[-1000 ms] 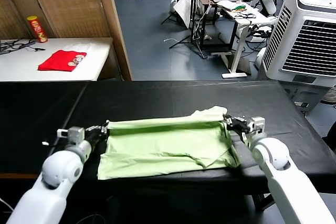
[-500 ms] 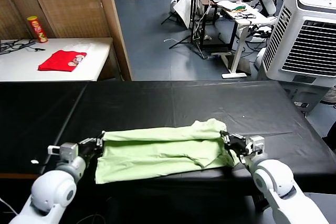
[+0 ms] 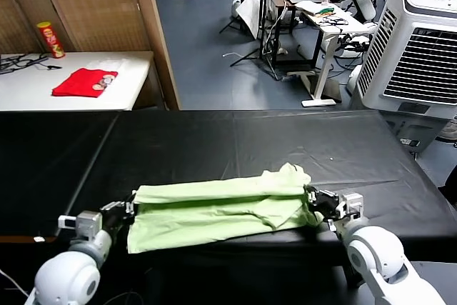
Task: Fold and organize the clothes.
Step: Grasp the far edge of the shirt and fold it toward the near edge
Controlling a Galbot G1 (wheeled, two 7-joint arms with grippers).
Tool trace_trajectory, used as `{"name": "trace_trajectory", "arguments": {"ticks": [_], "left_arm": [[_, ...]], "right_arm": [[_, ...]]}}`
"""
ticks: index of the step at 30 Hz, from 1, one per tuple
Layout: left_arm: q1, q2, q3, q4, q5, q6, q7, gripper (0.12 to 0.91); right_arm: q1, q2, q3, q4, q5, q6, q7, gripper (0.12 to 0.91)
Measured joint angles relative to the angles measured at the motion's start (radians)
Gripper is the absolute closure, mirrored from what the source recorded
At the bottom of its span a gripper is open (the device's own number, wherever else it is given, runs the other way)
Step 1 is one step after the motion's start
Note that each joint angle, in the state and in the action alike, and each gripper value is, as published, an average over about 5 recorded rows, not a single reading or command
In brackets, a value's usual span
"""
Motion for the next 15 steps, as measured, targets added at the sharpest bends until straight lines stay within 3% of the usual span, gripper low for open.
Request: {"name": "trace_trajectory", "arguments": {"ticks": [6, 9, 11, 15], "left_arm": [[0.046, -0.020, 0.007, -0.008, 0.053, 0.005, 0.001, 0.901], [0.059, -0.024, 0.010, -0.009, 0.068, 0.016, 0.003, 0.892], [0.062, -0.025, 0.011, -0.012, 0.072, 0.023, 0.002, 0.857], [0.063, -0.019, 0.006, -0.026, 0.067, 0.031, -0.007, 0.655]], "right_arm": [[-0.013, -0.001, -0.001, 0.000, 0.000, -0.004, -0.014, 0.903], [-0.019, -0.006, 0.008, 0.007, 0.000, -0.012, -0.026, 0.849], [-0.024, -0.011, 0.018, 0.015, 0.000, -0.017, -0.035, 0.753], [-0.027, -0.021, 0.045, 0.035, 0.008, -0.023, -0.044, 0.553]]}}
